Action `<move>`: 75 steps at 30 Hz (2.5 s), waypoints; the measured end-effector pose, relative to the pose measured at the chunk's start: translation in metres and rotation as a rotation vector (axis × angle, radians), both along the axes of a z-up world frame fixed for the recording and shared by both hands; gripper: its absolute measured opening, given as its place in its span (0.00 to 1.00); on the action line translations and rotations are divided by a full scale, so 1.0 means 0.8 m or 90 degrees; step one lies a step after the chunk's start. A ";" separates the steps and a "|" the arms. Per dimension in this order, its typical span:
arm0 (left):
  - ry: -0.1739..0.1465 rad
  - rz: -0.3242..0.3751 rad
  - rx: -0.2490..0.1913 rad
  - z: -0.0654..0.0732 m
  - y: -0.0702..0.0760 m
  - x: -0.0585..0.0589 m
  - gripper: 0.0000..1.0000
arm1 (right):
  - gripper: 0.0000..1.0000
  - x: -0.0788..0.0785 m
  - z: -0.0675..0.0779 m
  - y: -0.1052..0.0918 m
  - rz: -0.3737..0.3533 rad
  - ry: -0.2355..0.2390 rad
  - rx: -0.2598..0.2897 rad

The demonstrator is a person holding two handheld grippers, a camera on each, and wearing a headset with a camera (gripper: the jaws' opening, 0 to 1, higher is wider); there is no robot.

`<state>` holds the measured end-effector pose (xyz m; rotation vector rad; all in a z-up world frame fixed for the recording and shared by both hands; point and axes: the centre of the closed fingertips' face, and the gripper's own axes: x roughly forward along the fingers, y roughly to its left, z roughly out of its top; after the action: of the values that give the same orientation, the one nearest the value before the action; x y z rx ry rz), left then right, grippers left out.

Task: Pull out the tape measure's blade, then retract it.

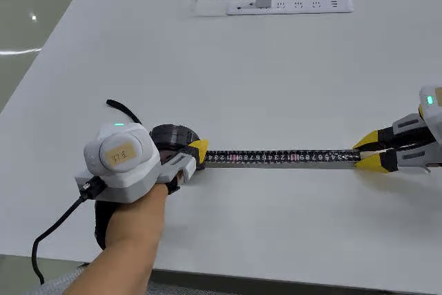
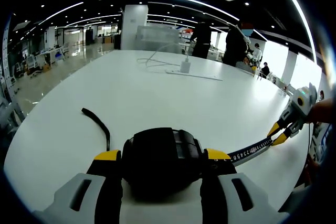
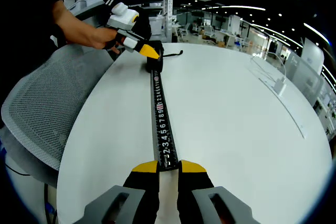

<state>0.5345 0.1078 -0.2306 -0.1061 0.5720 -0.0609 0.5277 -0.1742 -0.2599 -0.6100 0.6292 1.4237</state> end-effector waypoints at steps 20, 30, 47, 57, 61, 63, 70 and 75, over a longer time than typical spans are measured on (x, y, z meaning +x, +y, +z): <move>0.001 -0.004 0.000 0.001 -0.001 -0.001 0.55 | 0.08 -0.001 0.000 0.025 0.008 0.008 0.011; 0.000 -0.005 0.000 0.001 -0.001 -0.001 0.55 | 0.08 -0.002 0.002 0.036 0.016 0.012 0.018; -0.001 -0.004 -0.001 0.001 -0.001 -0.001 0.55 | 0.08 -0.004 0.003 0.064 0.037 0.013 0.026; -0.003 -0.004 -0.001 0.001 -0.001 -0.001 0.55 | 0.08 -0.001 -0.001 0.085 0.044 0.015 0.029; -0.003 -0.004 -0.001 0.001 -0.001 -0.001 0.55 | 0.08 -0.001 -0.001 0.090 0.046 0.014 0.030; -0.003 -0.003 -0.001 0.001 -0.001 -0.001 0.55 | 0.08 -0.001 -0.002 0.092 0.047 0.014 0.031; -0.004 -0.003 -0.001 0.001 -0.001 -0.001 0.55 | 0.08 -0.001 -0.001 0.099 0.050 0.013 0.033; -0.005 -0.003 -0.001 0.001 -0.001 0.000 0.55 | 0.08 -0.001 -0.001 0.108 0.053 0.012 0.037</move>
<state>0.5342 0.1071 -0.2296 -0.1062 0.5644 -0.0662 0.5266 -0.0874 -0.2608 -0.5838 0.5808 1.5213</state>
